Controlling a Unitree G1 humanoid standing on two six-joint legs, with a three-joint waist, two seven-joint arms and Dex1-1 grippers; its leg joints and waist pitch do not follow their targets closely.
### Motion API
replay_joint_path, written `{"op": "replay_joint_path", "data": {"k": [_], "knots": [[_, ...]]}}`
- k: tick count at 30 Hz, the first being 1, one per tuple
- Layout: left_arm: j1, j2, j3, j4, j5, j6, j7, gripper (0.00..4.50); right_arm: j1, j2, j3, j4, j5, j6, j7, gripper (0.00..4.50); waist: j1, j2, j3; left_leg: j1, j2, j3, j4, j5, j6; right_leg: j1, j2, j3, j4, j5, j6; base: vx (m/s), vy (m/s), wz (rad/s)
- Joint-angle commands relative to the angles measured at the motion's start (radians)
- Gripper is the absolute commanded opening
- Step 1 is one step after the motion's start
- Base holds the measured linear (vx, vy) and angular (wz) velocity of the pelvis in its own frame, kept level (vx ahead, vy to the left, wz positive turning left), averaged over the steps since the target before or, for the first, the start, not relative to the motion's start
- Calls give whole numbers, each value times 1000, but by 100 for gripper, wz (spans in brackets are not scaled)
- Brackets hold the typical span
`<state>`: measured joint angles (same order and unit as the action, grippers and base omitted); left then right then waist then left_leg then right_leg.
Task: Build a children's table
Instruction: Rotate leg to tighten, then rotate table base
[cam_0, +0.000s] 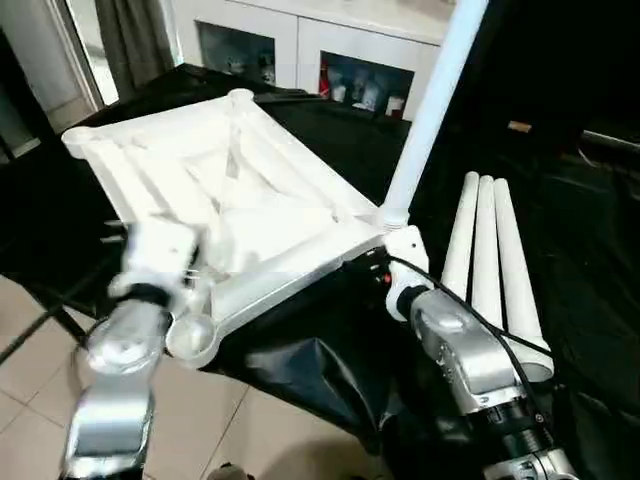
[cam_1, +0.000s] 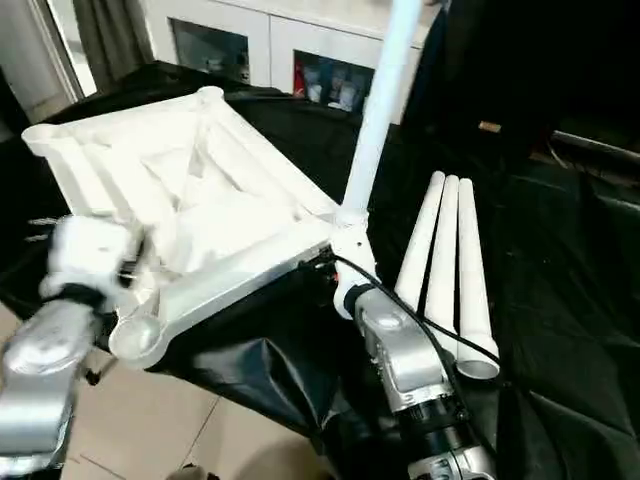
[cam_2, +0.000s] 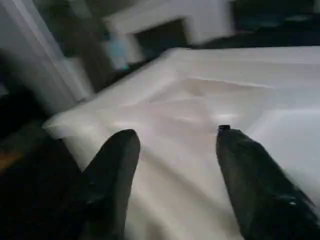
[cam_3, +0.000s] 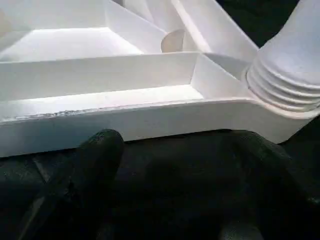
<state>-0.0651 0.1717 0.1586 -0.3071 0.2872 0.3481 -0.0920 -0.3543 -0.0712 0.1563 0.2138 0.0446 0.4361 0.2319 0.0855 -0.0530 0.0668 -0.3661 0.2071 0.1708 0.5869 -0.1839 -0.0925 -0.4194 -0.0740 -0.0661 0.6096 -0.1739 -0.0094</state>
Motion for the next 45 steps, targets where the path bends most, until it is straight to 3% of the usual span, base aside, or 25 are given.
{"op": "replay_joint_path", "data": {"k": [1,4,8,12,14,16,19,24,25,27,28,30,32,34,35,36,37,38,39,40,41,43,44,45], "knots": [[27,-16,57,-57,36,39,59,323,5,-6,-1,-28,-5,20,4,376,-7,8,-48,5,16,-6,-80,-329,0,36,-47,43,-96,-406,-47,0,0,0],[66,-29,102,-90,49,103,95,349,15,-6,8,-29,-8,23,5,376,-9,7,-52,4,16,-8,-79,-325,-1,35,-46,42,-95,-399,-40,0,0,0],[82,-7,65,-66,37,177,65,387,14,-4,14,-25,-13,29,6,376,-4,10,-58,8,16,-8,-77,-319,-1,30,-42,43,-92,-355,-49,0,0,0],[74,5,36,-16,30,217,7,397,8,-2,16,-19,-14,30,7,376,0,15,-64,7,16,-10,-79,-301,-8,36,-43,44,-83,-293,-68,0,0,0],[69,14,13,-1,17,254,-38,423,2,-3,15,-13,-15,30,9,376,0,16,-66,5,17,-9,-78,-281,-13,41,-45,45,-77,-239,-86,0,0,0],[67,20,1,5,3,275,-62,432,-1,-4,14,-11,-14,29,11,376,-1,13,-65,6,16,-7,-76,-282,-13,42,-44,46,-77,-224,-97,0,0,0],[61,49,-55,28,-56,346,-162,447,-5,-2,13,-3,-16,26,14,376,2,14,-62,9,14,-6,-78,-303,-9,40,-46,46,-81,-283,-94,0,0,0],[32,49,-94,54,-95,368,-234,447,-12,1,14,2,-14,24,15,376,4,17,-62,18,13,-5,-77,-345,-14,30,-46,47,-91,-361,-78,0,0,0],[6,51,-129,81,-115,340,-282,447,-18,2,13,5,-14,23,15,376,5,15,-61,15,13,-8,-80,-351,-15,32,-48,46,-95,-382,-71,0,0,0],[4,50,-130,82,-115,339,-282,447,-18,2,13,6,-13,23,15,376,6,16,-61,15,13,-8,-80,-355,-17,32,-49,46,-95,-398,-63,0,0,0],[-55,27,-153,150,-129,323,-300,447,-24,3,12,7,-13,23,15,376,4,12,-61,12,13,-10,-81,-352,-19,34,-50,45,-96,-409,-54,0,0,0],[-92,10,-161,197,-135,313,-303,447,-26,2,12,5,-13,23,15,376,5,13,-62,22,10,-6,-77,-362,-20,26,-48,45,-104,-433,-40,0,0,0],[-163,-5,-178,304,-146,272,-311,447,-32,-1,5,1,-13,24,13,376,4,20,-63,15,9,-9,-79,-350,-21,33,-51,44,-104,-440,-33,0,0,0],[-190,-9,-182,349,-150,258,-312,447,-35,-3,-1,-1,-12,24,11,376,3,15,-64,15,8,-10,-78,-348,-21,34,-52,42,-107,-456,-24,0,0,0],[-249,-23,-185,450,-155,216,-309,447,-36,-8,-17,-13,-10,22,1,376,-1,22,-67,8,10,-13,-80,-333,-29,40,-53,41,-103,-440,-23,0,0,0],[-283,-32,-183,510,-161,184,-306,447,-35,-11,-29,-21,-8,21,-6,376,-3,19,-66,10,7,-11,-78,-333,-26,38,-50,41,-108,-445,-18,0,0,0],[-295,-36,-182,530,-162,174,-305,447,-35,-12,-33,-24,-7,22,-8,376,-1,20,-69,21,6,-8,-74,-342,-26,31,-49,41,-111,-452,-16,0,0,0],[-315,-41,-181,565,-165,157,-303,447,-35,-14,-40,-30,-6,22,-12,376,-3,19,-68,14,5,-10,-76,-332,-22,36,-50,40,-109,-443,-22,0,0,0],[-391,-54,-175,693,-165,87,-296,447,-34,-22,-63,-53,-3,25,-26,376,-2,26,-69,7,6,-12,-78,-311,-22,44,-52,40,-108,-431,-23,0,0,0],[-417,-58,-174,738,-163,62,-293,447,-34,-25,-71,-62,-2,27,-30,376,2,27,-72,19,5,-8,-73,-313,-22,35,-50,41,-112,-429,-20,0,0,0],[-422,-58,-174,748,-164,57,-292,447,-34,-25,-72,-63,-1,28,-31,376,2,20,-73,24,5,-6,-71,-317,-20,33,-49,42,-107,-415,-28,0,0,0],[-486,-61,-171,852,-164,-3,-274,447,-34,-33,-87,-84,0,35,-37,376,1,21,-74,7,6,-11,-77,-279,-17,49,-53,41,-101,-389,-33,0,0,0],[-503,-61,-171,877,-161,-19,-269,447,-34,-35,-90,-89,1,38,-38,376,2,32,-76,7,8,-13,-77,-269,-22,50,-54,42,-97,-370,-39,0,0,0],[-528,-51,-183,899,-149,-42,-260,447,-34,-39,-96,-100,1,43,-40,376,-1,29,-78,5,11,-14,-77,-258,-24,54,-55,41,-92,-330,-54,0,0,0]]}}
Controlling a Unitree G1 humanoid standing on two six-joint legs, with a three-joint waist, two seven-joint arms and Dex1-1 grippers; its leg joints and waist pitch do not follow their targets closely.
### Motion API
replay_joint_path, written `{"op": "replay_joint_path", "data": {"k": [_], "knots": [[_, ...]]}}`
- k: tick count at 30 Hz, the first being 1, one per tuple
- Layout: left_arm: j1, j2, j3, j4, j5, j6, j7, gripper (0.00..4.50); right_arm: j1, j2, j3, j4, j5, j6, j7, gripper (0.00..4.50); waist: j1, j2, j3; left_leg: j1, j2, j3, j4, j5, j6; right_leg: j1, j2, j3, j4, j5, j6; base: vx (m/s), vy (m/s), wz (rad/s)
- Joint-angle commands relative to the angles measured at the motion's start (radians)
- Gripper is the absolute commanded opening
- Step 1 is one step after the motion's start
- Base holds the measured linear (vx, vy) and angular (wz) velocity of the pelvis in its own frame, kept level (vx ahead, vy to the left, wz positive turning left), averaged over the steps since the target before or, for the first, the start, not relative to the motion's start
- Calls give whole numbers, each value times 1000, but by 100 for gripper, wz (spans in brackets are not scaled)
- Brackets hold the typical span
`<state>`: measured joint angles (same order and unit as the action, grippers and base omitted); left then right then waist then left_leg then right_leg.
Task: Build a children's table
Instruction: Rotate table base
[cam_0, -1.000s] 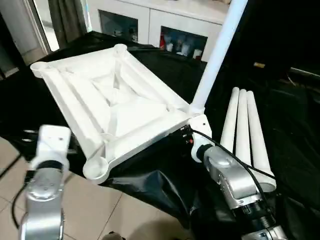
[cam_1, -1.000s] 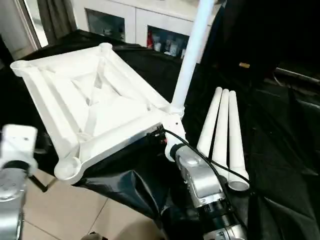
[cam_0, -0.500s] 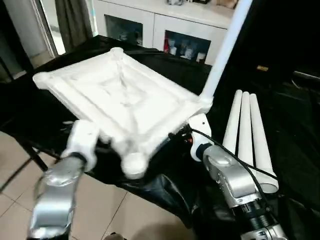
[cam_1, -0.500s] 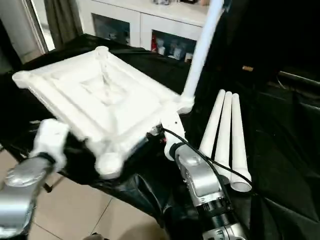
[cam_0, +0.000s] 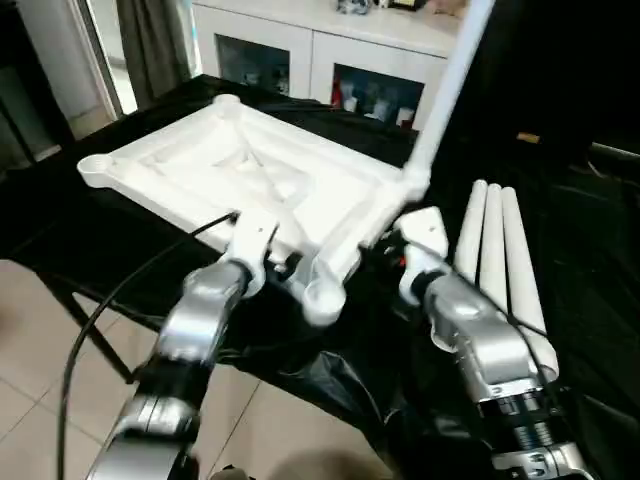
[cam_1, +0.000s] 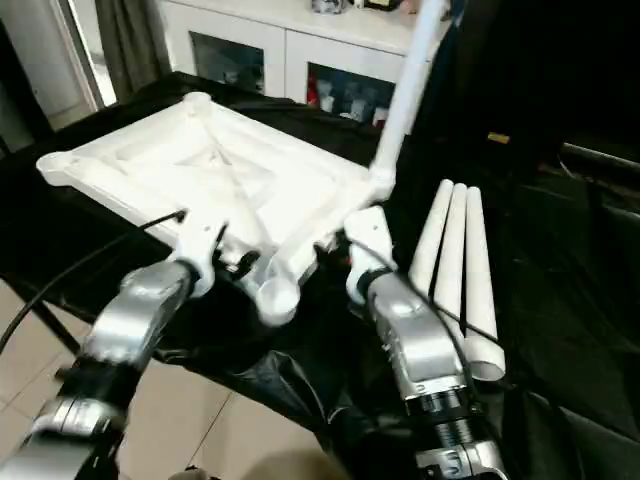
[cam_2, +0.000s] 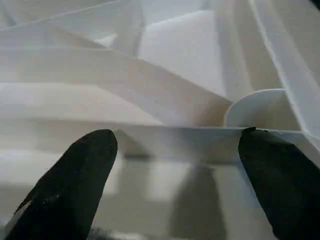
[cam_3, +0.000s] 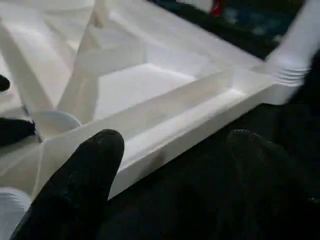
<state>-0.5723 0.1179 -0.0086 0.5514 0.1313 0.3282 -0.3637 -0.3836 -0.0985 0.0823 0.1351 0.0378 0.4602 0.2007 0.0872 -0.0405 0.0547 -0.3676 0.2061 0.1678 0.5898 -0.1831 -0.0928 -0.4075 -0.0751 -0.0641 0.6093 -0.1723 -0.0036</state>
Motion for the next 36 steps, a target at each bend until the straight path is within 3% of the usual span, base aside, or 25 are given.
{"op": "replay_joint_path", "data": {"k": [1,6,9,11,13,14,15,16,18,20,21,22,26,28,31,32,33,35,36], "knots": [[-62,9,-5,28,-12,-41,5,447,0,-22,-32,-44,12,30,-7,376,-2,17,-70,10,12,-8,-76,-239,-21,44,-53,41,-85,-276,-83,0,0,0],[-67,37,24,-155,-63,-15,-49,447,22,-40,-43,-79,18,44,3,376,0,14,-73,2,19,-6,-71,-133,-5,59,-57,41,-56,-77,-169,0,0,0],[-47,71,20,-241,-86,6,-113,447,28,-52,-34,-89,21,49,31,376,-1,9,-74,6,16,0,-66,-103,11,59,-54,43,-49,-19,-195,0,0,0],[-15,121,-2,-321,-106,42,-193,447,31,-72,-16,-104,32,53,80,376,-1,12,-73,7,15,2,-63,-81,22,59,-52,44,-45,13,-207,0,0,0],[20,178,-34,-388,-116,81,-274,447,32,-97,0,-123,54,60,142,376,-2,15,-71,8,18,2,-66,-88,24,60,-52,44,-44,0,-208,0,0,0],[65,256,-83,-462,-120,113,-376,447,35,-133,16,-162,102,75,236,376,-2,3,-70,11,18,5,-65,-98,27,58,-52,44,-47,-12,-207,0,0,0],[84,290,-104,-492,-121,124,-419,447,37,-149,22,-182,125,82,278,376,-1,13,-69,7,22,0,-70,-108,32,63,-54,45,-42,-32,-197,0,0,0],[130,380,-151,-566,-129,141,-523,447,42,-201,38,-237,170,97,380,376,0,16,-65,16,23,2,-69,-138,29,56,-52,46,-48,-69,-191,0,0,0],[149,425,-167,-598,-140,149,-574,447,43,-237,47,-265,187,102,434,376,0,18,-63,14,24,4,-71,-137,25,54,-50,47,-47,-75,-188,0,0,0],[156,444,-173,-611,-147,157,-597,447,43,-254,49,-276,196,104,459,376,4,21,-58,23,24,8,-73,-181,6,43,-49,49,-56,-129,-194,0,0,0],[169,488,-184,-638,-184,164,-672,447,39,-316,47,-314,230,123,544,376,7,21,-57,26,24,7,-74,-201,1,43,-51,48,-59,-155,-196,0,0,0],[172,508,-196,-643,-198,161,-714,447,37,-349,44,-334,249,137,588,376,11,18,-57,23,25,4,-77,-221,-6,49,-53,49,-59,-193,-189,0,0,0],[166,549,-255,-634,-189,156,-793,447,34,-414,55,-365,280,164,668,376,10,15,-47,23,22,1,-84,-295,-20,45,-56,50,-75,-350,-140,0,0,0],[123,525,-320,-552,-151,125,-811,447,43,-467,78,-383,296,186,722,376,14,13,-51,28,21,1,-81,-288,-19,43,-57,52,-82,-383,-118,0,0,0],[73,478,-352,-446,-109,95,-794,447,47,-476,92,-389,293,194,734,376,14,15,-56,18,19,-2,-79,-247,-23,50,-58,50,-77,-344,-123,0,0,0],[73,478,-352,-446,-109,95,-794,447,47,-476,92,-389,293,194,734,376,16,11,-60,22,19,0,-75,-238,-21,48,-59,50,-76,-324,-128,0,0,0],[58,465,-361,-413,-93,85,-785,447,48,-477,95,-390,292,197,736,376,15,11,-60,18,20,-2,-77,-229,-21,52,-60,49,-74,-311,-135,0,0,0],[6,428,-393,-298,-53,48,-747,447,47,-482,105,-396,293,204,738,376,16,21,-60,19,18,-1,-75,-231,-23,50,-57,48,-75,-307,-135,0,0,0],[-10,416,-403,-259,-37,32,-731,447,48,-483,108,-399,292,205,737,376,15,15,-61,19,16,-1,-74,-234,-21,52,-55,47,-76,-300,-136,0,0,0]]}}
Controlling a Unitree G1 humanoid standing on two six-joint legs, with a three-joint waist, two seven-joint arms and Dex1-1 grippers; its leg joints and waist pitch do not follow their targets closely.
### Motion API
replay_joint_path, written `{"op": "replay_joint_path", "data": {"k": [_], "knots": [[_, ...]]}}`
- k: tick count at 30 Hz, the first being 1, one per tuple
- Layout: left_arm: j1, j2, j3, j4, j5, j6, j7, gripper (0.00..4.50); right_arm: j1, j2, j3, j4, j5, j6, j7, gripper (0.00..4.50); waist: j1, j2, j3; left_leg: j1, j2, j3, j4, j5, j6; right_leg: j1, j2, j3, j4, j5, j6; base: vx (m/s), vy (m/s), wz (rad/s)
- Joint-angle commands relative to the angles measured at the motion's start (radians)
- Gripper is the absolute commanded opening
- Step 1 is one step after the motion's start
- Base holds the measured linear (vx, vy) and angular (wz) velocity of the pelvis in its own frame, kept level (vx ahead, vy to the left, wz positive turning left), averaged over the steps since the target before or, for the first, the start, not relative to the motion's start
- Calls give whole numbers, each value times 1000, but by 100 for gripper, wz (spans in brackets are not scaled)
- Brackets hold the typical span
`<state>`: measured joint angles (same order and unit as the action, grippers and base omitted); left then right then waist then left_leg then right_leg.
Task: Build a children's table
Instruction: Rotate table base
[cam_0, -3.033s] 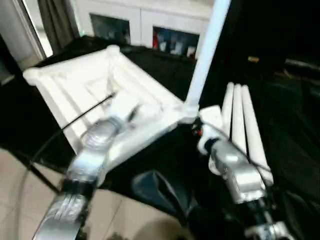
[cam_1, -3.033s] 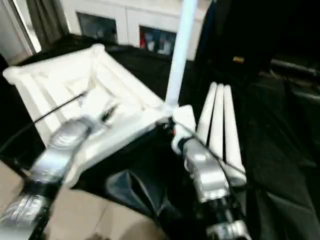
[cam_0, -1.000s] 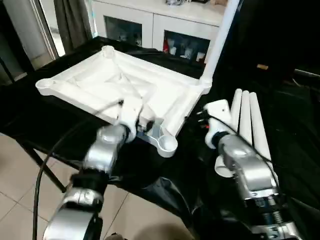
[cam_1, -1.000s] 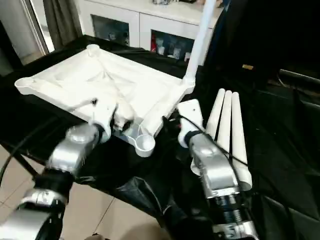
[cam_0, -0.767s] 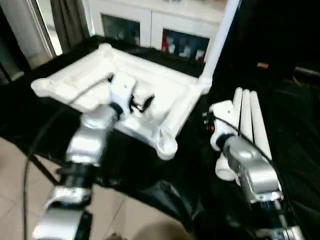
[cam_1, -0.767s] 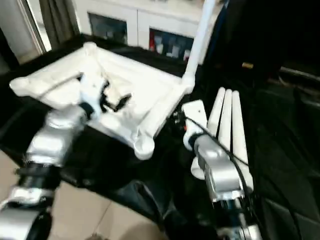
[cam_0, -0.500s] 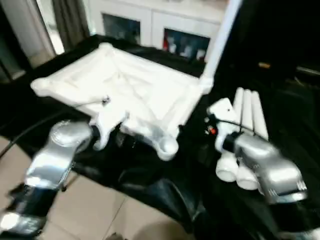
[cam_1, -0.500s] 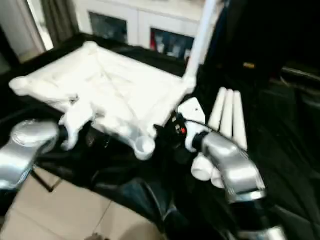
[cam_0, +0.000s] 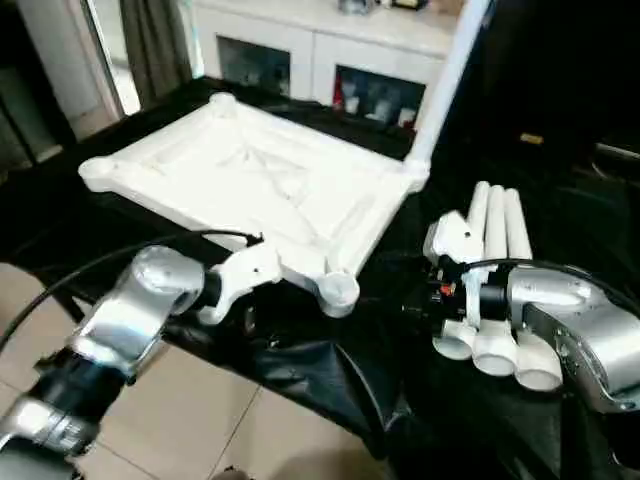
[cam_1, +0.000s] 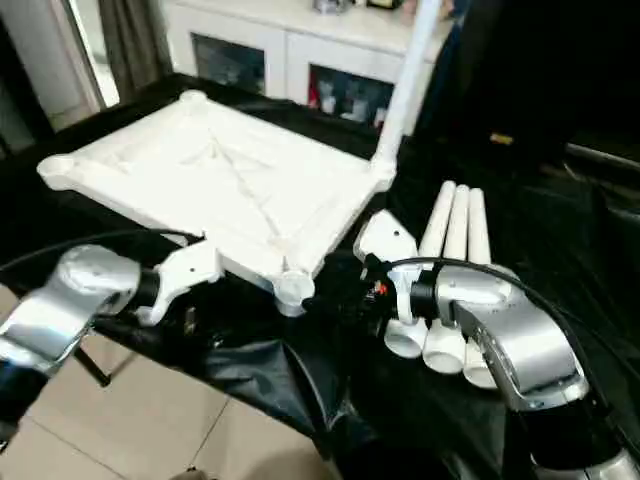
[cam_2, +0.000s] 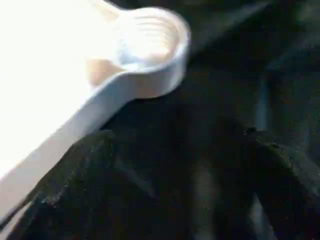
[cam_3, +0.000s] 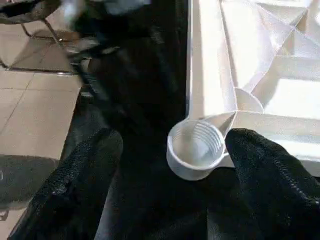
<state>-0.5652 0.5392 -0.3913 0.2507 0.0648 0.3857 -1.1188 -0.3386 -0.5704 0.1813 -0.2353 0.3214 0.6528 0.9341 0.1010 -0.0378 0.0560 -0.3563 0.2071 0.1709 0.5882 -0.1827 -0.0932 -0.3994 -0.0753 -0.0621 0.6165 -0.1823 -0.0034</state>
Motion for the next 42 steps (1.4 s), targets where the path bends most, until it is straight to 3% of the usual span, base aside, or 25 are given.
{"op": "replay_joint_path", "data": {"k": [1,8,11,14,18,22,24,25,26,27,28,29,30,31,32,33,35,37,38,39,40,41,42], "knots": [[-53,-33,-31,119,54,-50,66,447,5,-13,11,-33,9,16,2,376,3,15,-64,7,15,-5,-71,-226,-20,45,-56,46,-83,-270,-139,0,0,0],[-167,-114,-60,398,108,-135,154,447,25,-29,13,-51,7,28,0,376,12,25,-73,4,18,-9,-66,-177,-13,55,-59,44,-68,-134,-183,0,0,0],[-201,-155,-46,487,112,-173,192,447,30,-29,12,-55,4,29,-7,376,17,22,-69,8,15,-5,-65,-212,-10,52,-58,44,-77,-171,-189,0,0,0],[-266,-227,0,629,109,-273,338,447,31,-23,8,-52,-5,22,-25,376,26,23,-68,7,15,-6,-64,-230,-8,55,-60,43,-82,-222,-177,0,0,0],[-284,-250,22,665,95,-317,375,447,34,-13,10,-53,-8,20,-43,376,31,23,-69,6,16,-9,-66,-224,-8,55,-62,41,-86,-254,-152,0,0,0],[-257,-237,31,609,78,-319,338,447,46,-5,10,-66,-9,20,-58,376,29,24,-71,4,17,-9,-65,-206,-7,55,-62,41,-81,-218,-161,0,0,0],[-161,-214,92,414,-13,-262,255,447,82,24,-23,-96,9,23,-100,376,31,19,-73,1,26,-11,-67,-182,-8,58,-71,43,-70,-174,-185,0,0,0],[-161,-214,92,414,-13,-262,255,447,82,24,-23,-96,9,23,-100,376,29,25,-72,-2,27,-10,-68,-167,-6,55,-68,43,-64,-138,-203,0,0,0],[-100,-212,137,290,-76,-229,247,447,101,57,-58,-100,9,23,-157,376,25,22,-74,3,28,-8,-66,-170,-9,54,-67,43,-60,-118,-214,0,0,0],[-94,-211,141,278,-82,-227,247,447,103,60,-62,-101,8,23,-163,376,26,25,-73,-1,27,-8,-66,-168,-5,53,-68,43,-60,-115,-221,0,0,0],[-61,-211,165,213,-116,-212,248,447,113,80,-81,-102,6,22,-197,376,25,21,-74,0,27,-7,-66,-170,-6,53,-67,42,-59,-129,-219,0,0,0],[-13,-235,217,115,-134,-178,350,447,120,136,-119,-75,-26,26,-307,376,19,9,-71,-1,22,-2,-65,-168,4,49,-60,41,-66,-142,-209,0,0,0],[29,-272,276,35,-155,-163,460,447,128,196,-155,-42,-55,27,-415,376,16,1,-74,-3,31,-3,-64,-151,-3,52,-66,44,-53,-113,-221,0,0,0],[29,-272,276,35,-155,-163,460,447,128,196,-155,-42,-55,27,-415,376,16,8,-69,-5,29,-4,-67,-149,-4,47,-67,42,-57,-123,-223,0,0,0],[52,-297,314,-8,-164,-157,533,447,133,234,-176,-20,-74,27,-483,376,12,14,-66,5,23,-1,-66,-203,-10,40,-62,39,-76,-240,-195,0,0,0],[89,-327,357,-58,-160,-183,615,447,144,280,-201,6,-94,10,-559,376,6,-10,-63,3,21,3,-67,-212,-3,38,-60,39,-84,-276,-176,0,0,0],[172,-372,420,-102,-75,-210,792,447,169,355,-236,71,-121,-66,-681,376,2,-2,-61,-8,23,0,-71,-226,-4,40,-71,43,-90,-339,-129,0,0,0],[200,-387,443,-110,-49,-212,852,447,175,378,-243,94,-131,-92,-720,376,4,-8,-60,-12,11,6,-64,-229,27,47,-90,54,-106,-423,-101,0,0,0],[241,-384,448,-99,-6,-236,913,447,166,417,-266,135,-132,-116,-776,376,9,-15,-70,33,4,45,-13,-240,12,10,-72,137,-124,-523,-59,0,0,0],[256,-385,445,-100,3,-235,927,447,159,424,-270,150,-136,-133,-790,376,10,-25,-65,6,-11,38,-1,-246,24,38,-81,174,-128,-529,-65,-6,63,-44],[256,-385,445,-100,3,-235,927,447,159,424,-270,150,-136,-133,-790,376,35,-33,-61,-9,-23,16,49,-242,56,54,-124,252,-155,-600,-71,-6,63,-44],[265,-385,444,-101,7,-232,935,447,154,428,-271,160,-140,-144,-799,376,57,-38,-60,-22,-31,-17,95,-245,71,67,-146,328,-172,-662,-80,-1,122,-53],[270,-389,449,-109,-1,-223,944,447,149,438,-272,167,-151,-152,-807,376,62,-25,-54,-30,-33,-40,105,-242,66,67,-142,353,-173,-654,-99,-18,191,-49]]}}
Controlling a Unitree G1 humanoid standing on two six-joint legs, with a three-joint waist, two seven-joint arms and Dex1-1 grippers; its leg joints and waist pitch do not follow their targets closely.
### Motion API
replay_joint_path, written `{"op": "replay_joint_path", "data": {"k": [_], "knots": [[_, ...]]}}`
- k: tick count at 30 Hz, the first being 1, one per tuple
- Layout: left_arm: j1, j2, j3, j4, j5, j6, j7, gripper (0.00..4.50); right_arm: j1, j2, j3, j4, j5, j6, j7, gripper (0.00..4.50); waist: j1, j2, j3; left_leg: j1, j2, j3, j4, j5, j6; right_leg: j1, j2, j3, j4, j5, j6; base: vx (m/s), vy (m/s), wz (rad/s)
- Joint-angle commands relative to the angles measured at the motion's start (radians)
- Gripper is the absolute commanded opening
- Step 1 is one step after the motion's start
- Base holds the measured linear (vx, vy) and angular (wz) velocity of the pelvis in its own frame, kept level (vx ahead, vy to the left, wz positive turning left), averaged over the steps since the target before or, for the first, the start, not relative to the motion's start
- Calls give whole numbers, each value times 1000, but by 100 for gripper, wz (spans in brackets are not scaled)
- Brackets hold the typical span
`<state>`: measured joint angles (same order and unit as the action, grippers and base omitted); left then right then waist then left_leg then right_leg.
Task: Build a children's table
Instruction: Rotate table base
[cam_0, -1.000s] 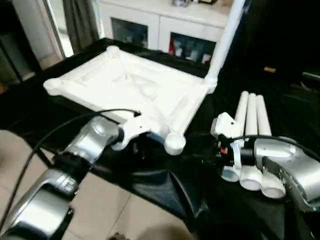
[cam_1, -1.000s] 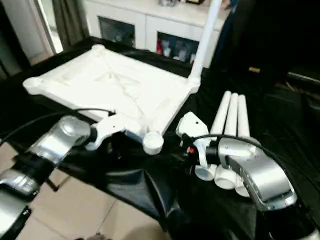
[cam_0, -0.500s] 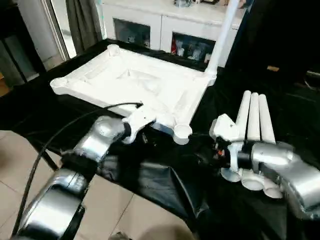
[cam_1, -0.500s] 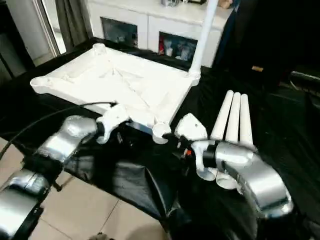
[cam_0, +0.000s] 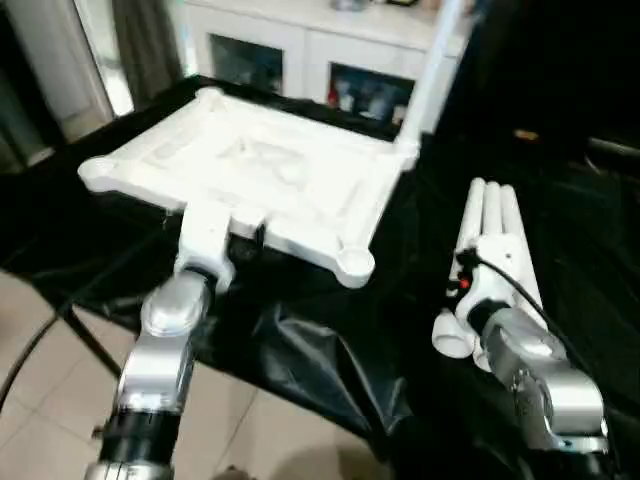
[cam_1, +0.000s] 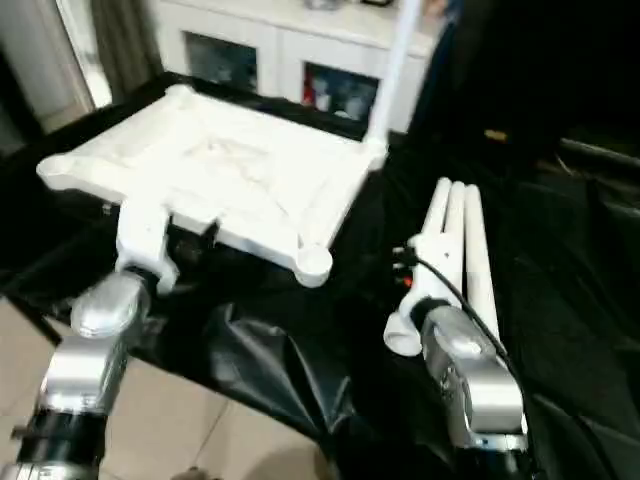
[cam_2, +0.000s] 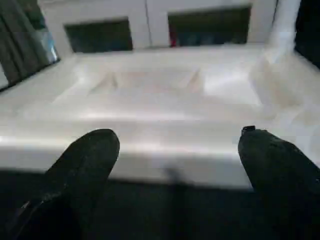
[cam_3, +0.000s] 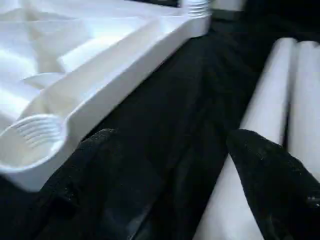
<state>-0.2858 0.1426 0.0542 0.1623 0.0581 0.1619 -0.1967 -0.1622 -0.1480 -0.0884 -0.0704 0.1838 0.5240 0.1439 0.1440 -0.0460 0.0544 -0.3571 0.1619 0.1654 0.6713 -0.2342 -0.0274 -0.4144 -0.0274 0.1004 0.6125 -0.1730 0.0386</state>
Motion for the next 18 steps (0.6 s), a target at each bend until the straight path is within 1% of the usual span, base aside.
{"op": "replay_joint_path", "data": {"k": [1,2,3,4,5,6,7,8,9,10,11,12,13,14,15,16,17,18], "knots": [[-10,7,4,-20,6,1,22,447,-28,15,-2,2,-14,-23,-16,376,17,-17,-50,-30,6,-46,23,-185,-7,77,-166,202,-166,-635,-152,-18,191,-49],[-19,9,11,-14,-2,5,29,447,-30,27,-4,3,-19,-25,-23,376,-11,5,-52,26,-17,-38,-52,-160,42,21,-33,168,-142,-503,-112,-41,247,-47],[-35,17,15,-6,-10,4,34,447,-26,37,-1,-4,-22,-24,-29,376,-61,44,-49,115,7,-12,-122,-228,127,-94,53,20,-56,-422,-87,-81,270,-39],[-46,24,18,-1,-15,4,37,447,-23,43,2,-9,-23,-24,-32,376,-87,39,-61,110,37,2,-147,-238,182,-98,50,-56,24,-355,-93,-81,270,-39],[-56,28,24,3,-9,2,45,447,-19,51,5,-9,-26,-34,-43,376,-89,67,-62,81,59,14,-174,-234,206,-87,22,-113,93,-294,-111,-90,284,-48],[-56,28,24,3,-9,2,45,447,-19,51,5,-9,-26,-34,-43,376,-103,49,-58,70,103,36,-188,-121,234,-77,-34,-179,122,-149,-145,-73,275,-54],[-63,31,29,11,-1,-4,51,447,-14,58,8,1,-30,-53,-55,376,-107,28,-57,84,113,82,-179,-85,165,-70,-66,-210,107,-63,-182,-93,388,-87],[-72,38,32,24,10,-13,55,447,-8,58,12,11,-38,-74,-66,376,-95,24,-56,90,77,139,-169,-187,11,-41,-108,-182,38,-103,-225,-56,241,-58],[-75,40,33,26,12,-16,56,447,-6,59,13,13,-40,-80,-70,376,-77,-24,-76,78,31,121,-70,-254,-49,8,-187,-76,-33,-176,-225,-9,229,-57],[-77,43,34,29,12,-20,55,447,-5,59,12,15,-40,-86,-73,376,-21,-21,-77,-5,-12,-2,96,-337,-44,77,-336,114,-144,-375,-277,11,116,-24],[-77,43,34,28,12,-20,55,447,-5,59,12,16,-40,-87,-73,376,-31,-8,-64,-59,-40,-86,112,-217,-62,110,-287,94,-130,-481,-293,15,242,-76],[-77,45,35,22,12,-18,57,447,-7,59,9,19,-42,-90,-75,376,-34,-2,-60,-55,-46,-107,107,-193,-80,104,-251,91,-128,-479,-323,-34,243,-82],[-75,47,34,15,11,-8,62,447,-11,63,4,23,-43,-95,-77,376,-56,0,-62,-31,-60,-116,58,-134,-116,84,-141,47,-118,-405,-344,-34,243,-82],[-71,45,35,10,8,-4,68,447,-15,66,-2,25,-41,-95,-77,376,-84,43,-61,21,-53,-90,-79,-61,-181,14,13,-16,-97,-342,-210,-93,217,-54],[-71,45,35,10,8,-4,68,447,-15,66,-2,25,-41,-95,-77,376,-84,43,-61,21,-53,-90,-79,-61,-181,14,13,-16,-97,-342,-210,-76,206,-37],[-60,34,41,-5,-6,5,73,447,-20,62,3,24,-48,-101,-76,376,-113,103,-62,59,104,-118,-165,-63,-201,-72,38,-65,10,-264,-72,-76,206,-37],[-46,22,42,-21,-8,8,82,447,-22,59,7,20,-45,-99,-71,376,-143,99,-81,49,160,-197,-170,94,-164,-22,-25,-122,51,-56,-124,-68,207,-13],[-46,22,42,-21,-8,8,82,447,-22,59,7,20,-45,-99,-71,376,-137,109,-76,45,187,-203,-177,169,-158,-37,-32,-133,70,-75,-127,-78,155,6]]}}
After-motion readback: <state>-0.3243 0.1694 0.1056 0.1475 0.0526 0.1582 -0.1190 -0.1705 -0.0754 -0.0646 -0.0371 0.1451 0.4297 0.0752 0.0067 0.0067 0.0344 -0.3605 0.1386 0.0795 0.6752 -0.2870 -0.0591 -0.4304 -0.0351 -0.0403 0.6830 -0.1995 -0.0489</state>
